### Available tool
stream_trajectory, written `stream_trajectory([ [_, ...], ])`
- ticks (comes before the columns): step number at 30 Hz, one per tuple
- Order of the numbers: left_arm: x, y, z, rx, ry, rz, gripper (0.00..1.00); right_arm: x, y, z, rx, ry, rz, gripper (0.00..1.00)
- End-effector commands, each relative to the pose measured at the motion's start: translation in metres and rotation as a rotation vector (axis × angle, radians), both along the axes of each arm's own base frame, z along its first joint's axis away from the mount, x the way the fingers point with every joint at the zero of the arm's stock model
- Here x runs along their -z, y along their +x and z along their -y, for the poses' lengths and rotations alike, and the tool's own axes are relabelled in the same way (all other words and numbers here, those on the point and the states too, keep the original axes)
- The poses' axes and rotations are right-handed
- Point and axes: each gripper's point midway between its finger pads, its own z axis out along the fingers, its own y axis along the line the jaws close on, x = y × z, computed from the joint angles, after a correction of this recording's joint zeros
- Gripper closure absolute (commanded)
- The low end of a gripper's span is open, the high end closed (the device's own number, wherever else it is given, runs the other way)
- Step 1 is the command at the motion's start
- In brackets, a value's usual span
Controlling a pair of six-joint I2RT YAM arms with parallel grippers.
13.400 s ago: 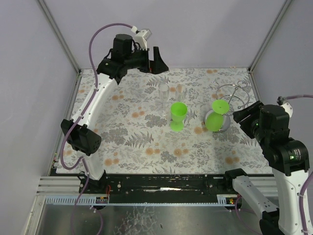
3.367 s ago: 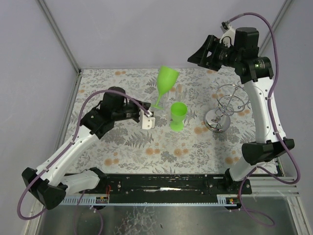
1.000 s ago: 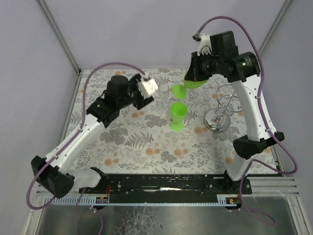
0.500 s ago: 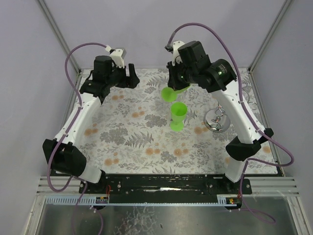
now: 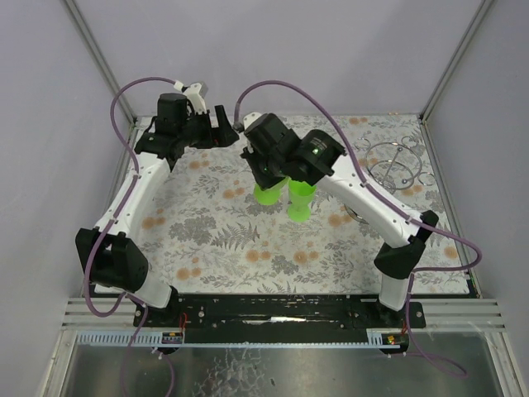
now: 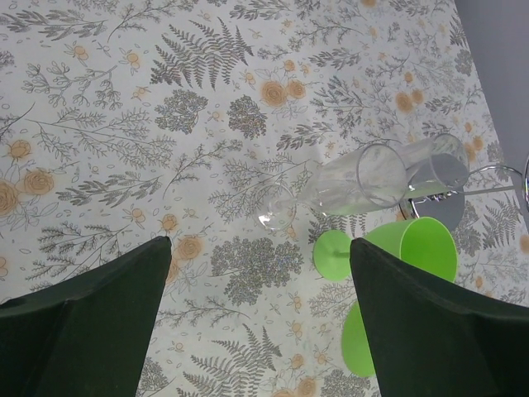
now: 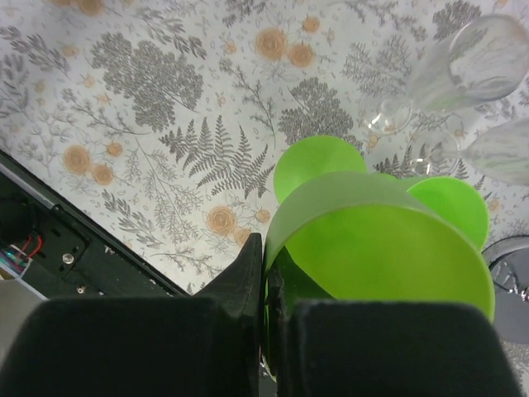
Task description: Take the wine glass off the wine glass rack
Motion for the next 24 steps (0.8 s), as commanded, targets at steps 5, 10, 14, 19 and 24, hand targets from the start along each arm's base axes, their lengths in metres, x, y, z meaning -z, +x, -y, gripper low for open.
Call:
stream_trajectory([
  [5, -0.017, 0.004, -0.006, -0.010, -0.040, 0.030, 0.12, 0.048, 0.004, -0.019, 0.064, 0.010, 0.000, 1.00],
  [10, -0.017, 0.004, -0.009, -0.014, -0.044, 0.029, 0.12, 0.074, 0.010, -0.024, 0.095, 0.014, 0.003, 1.00],
  [14, -0.017, 0.003, -0.011, -0.016, -0.048, 0.028, 0.12, 0.094, 0.011, -0.033, 0.102, 0.021, -0.025, 1.00],
  [19, -0.016, 0.002, -0.012, -0.012, -0.051, 0.025, 0.12, 0.117, 0.014, -0.037, 0.123, 0.009, -0.047, 1.00],
  [24, -0.016, -0.001, -0.012, -0.010, -0.056, 0.023, 0.12, 0.139, 0.014, -0.030, 0.150, -0.039, -0.066, 1.00],
])
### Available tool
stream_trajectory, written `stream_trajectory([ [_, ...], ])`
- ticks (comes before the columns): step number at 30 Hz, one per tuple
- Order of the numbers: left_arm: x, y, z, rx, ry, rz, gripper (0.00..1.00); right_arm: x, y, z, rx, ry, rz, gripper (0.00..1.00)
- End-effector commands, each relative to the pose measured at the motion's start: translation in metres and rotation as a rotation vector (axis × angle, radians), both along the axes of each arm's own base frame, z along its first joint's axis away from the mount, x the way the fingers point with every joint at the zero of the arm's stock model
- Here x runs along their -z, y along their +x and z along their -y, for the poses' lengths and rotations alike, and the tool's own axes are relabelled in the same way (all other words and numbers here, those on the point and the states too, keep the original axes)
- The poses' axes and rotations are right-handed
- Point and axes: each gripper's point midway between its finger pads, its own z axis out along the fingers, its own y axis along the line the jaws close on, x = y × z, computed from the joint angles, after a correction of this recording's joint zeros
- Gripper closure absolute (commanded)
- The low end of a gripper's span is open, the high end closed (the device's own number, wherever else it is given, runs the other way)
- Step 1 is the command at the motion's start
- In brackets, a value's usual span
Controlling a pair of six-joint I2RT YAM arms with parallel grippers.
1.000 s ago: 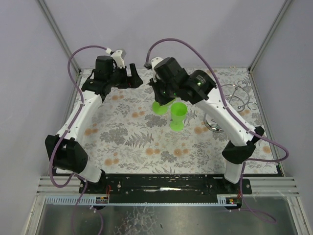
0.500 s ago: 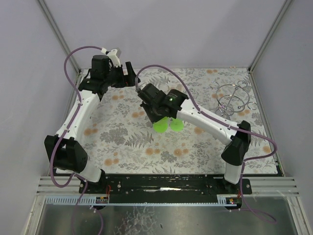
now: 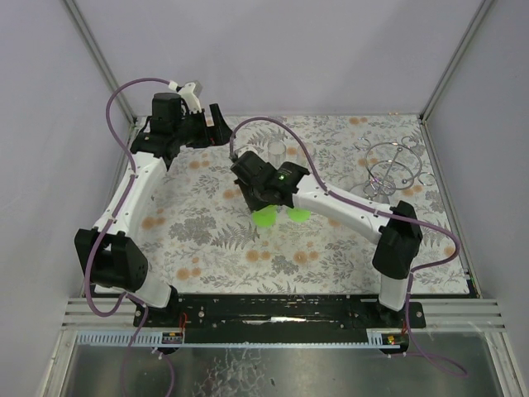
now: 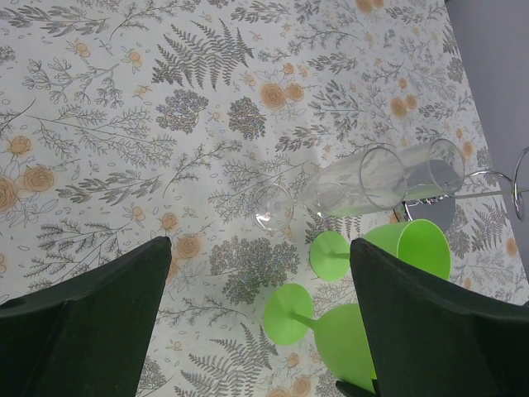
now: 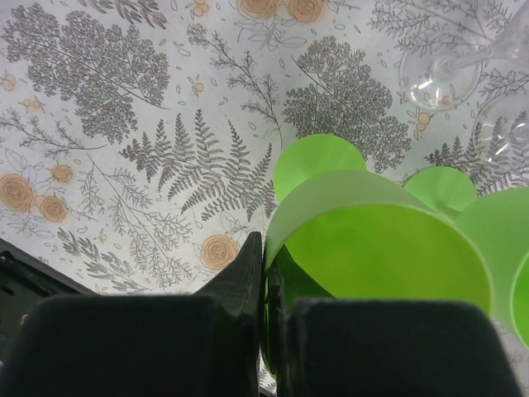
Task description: Take the wine glass off the wine glass rack
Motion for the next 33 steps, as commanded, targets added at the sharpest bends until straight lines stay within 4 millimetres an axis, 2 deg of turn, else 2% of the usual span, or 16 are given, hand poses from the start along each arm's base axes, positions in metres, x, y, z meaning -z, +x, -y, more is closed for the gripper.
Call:
stream_trajectory([
  [1, -0.014, -0.003, -0.002, 0.004, -0.025, 0.036, 0.12, 0.011, 0.007, -0.001, 0.051, -0.005, 0.019, 1.00],
  [8, -0.014, -0.006, -0.001, 0.008, -0.033, 0.033, 0.12, 0.025, 0.010, 0.014, 0.091, -0.057, 0.007, 1.00],
  [10, -0.014, -0.007, -0.002, 0.007, -0.035, 0.033, 0.12, 0.028, 0.011, 0.015, 0.096, -0.059, 0.007, 0.96],
  [15, -0.013, -0.008, -0.001, 0.014, -0.039, 0.030, 0.12, 0.027, 0.014, 0.016, 0.101, -0.061, 0.016, 0.76],
  [20, -0.011, -0.010, 0.000, 0.018, -0.041, 0.025, 0.12, 0.019, 0.018, 0.017, 0.102, -0.058, 0.035, 0.48],
  [24, -0.011, -0.011, 0.000, 0.022, -0.044, 0.025, 0.12, 0.001, 0.021, 0.015, 0.102, -0.028, 0.060, 0.34],
  [28, -0.012, -0.011, 0.000, 0.024, -0.041, 0.032, 0.12, -0.033, 0.023, 0.011, 0.099, 0.032, 0.101, 0.05],
  [29, -0.012, -0.011, 0.000, 0.026, -0.042, 0.034, 0.12, -0.043, 0.024, 0.011, 0.098, 0.050, 0.114, 0.00],
  [33, -0.009, -0.010, 0.000, 0.026, -0.042, 0.035, 0.12, -0.075, 0.023, 0.012, 0.093, 0.117, 0.163, 0.01],
])
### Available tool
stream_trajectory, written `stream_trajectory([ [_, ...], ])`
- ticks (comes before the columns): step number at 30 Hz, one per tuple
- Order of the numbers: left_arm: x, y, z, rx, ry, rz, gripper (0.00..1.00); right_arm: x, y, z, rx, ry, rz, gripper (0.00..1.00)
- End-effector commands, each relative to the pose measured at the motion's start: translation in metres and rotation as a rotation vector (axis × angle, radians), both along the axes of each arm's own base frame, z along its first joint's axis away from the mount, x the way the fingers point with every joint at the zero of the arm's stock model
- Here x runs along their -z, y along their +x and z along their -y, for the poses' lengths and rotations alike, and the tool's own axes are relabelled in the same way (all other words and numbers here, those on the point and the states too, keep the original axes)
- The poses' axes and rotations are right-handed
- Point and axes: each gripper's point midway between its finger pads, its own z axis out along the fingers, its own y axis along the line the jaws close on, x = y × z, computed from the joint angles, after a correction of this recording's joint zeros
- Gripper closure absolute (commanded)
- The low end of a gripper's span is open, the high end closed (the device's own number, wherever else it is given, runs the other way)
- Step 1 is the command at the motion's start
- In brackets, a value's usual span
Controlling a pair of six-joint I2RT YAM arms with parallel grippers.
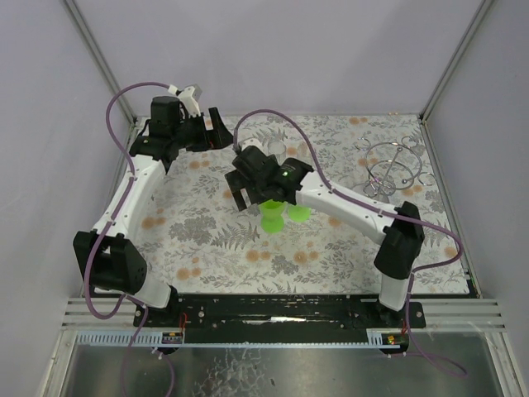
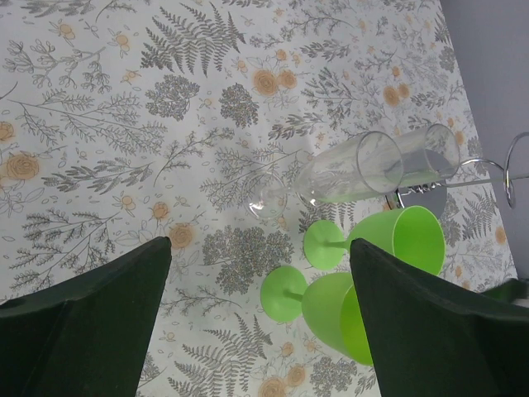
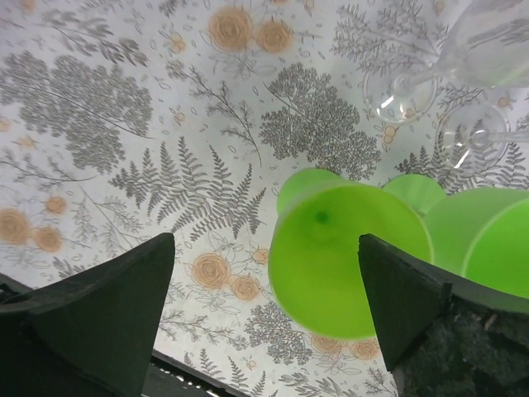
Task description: Take the wine glass off the wine glass rack
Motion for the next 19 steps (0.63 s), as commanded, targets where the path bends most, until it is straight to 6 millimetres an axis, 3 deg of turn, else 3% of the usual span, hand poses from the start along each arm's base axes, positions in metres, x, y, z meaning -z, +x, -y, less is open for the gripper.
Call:
stream_trajectory([
  [1, -0.013, -0.001, -0.001, 0.003, -0.020, 0.055, 0.12, -0.079, 0.008, 0.005, 0.023, 0.143, 0.138, 0.01],
  [5, -0.006, 0.000, -0.004, -0.006, -0.012, 0.061, 0.12, -0.082, 0.010, 0.019, 0.111, 0.124, 0.142, 0.01],
  [14, 0.023, -0.008, -0.012, -0.023, 0.024, 0.019, 0.12, -0.071, 0.007, 0.073, 0.362, 0.048, 0.179, 0.01],
  [19, 0.035, -0.013, -0.014, -0.023, 0.041, 0.004, 0.12, -0.075, 0.001, 0.087, 0.404, 0.075, 0.204, 0.01],
])
